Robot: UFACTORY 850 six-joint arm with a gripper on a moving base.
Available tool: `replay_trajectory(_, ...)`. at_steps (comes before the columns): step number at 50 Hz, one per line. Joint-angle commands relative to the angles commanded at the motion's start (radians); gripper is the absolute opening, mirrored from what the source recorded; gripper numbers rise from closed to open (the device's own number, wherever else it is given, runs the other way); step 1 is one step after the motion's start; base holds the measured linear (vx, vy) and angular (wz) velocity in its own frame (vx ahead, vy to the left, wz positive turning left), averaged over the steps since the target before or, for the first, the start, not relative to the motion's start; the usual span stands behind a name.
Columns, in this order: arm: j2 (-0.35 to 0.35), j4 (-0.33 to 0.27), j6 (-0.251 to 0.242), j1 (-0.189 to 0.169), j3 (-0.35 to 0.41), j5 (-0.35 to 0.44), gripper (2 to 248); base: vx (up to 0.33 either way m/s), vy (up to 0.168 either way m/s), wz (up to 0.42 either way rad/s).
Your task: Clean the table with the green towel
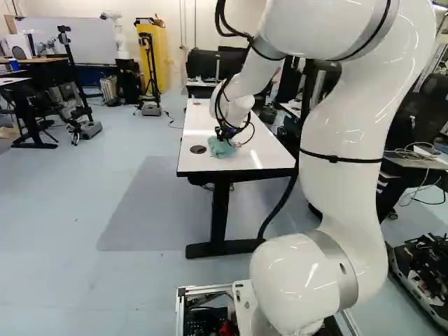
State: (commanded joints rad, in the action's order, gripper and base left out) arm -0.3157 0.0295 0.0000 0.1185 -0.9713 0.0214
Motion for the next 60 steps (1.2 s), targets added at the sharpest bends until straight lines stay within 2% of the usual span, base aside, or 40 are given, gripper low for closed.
replay_trajectory(17, 0.016, 0.000, 0.000, 0.052, 0.020, 0.000, 30, 0.000, 0.000, 0.000)
replay_trajectory(35, 0.079, 0.000, 0.000, 0.087, 0.095, 0.000, 30, 0.000, 0.000, 0.000)
replay_trajectory(47, 0.132, 0.000, 0.000, 0.093, 0.157, 0.000, 30, 0.000, 0.000, 0.000)
replay_trajectory(60, 0.187, 0.000, 0.000, 0.075, 0.219, 0.000, 30, 0.000, 0.000, 0.000)
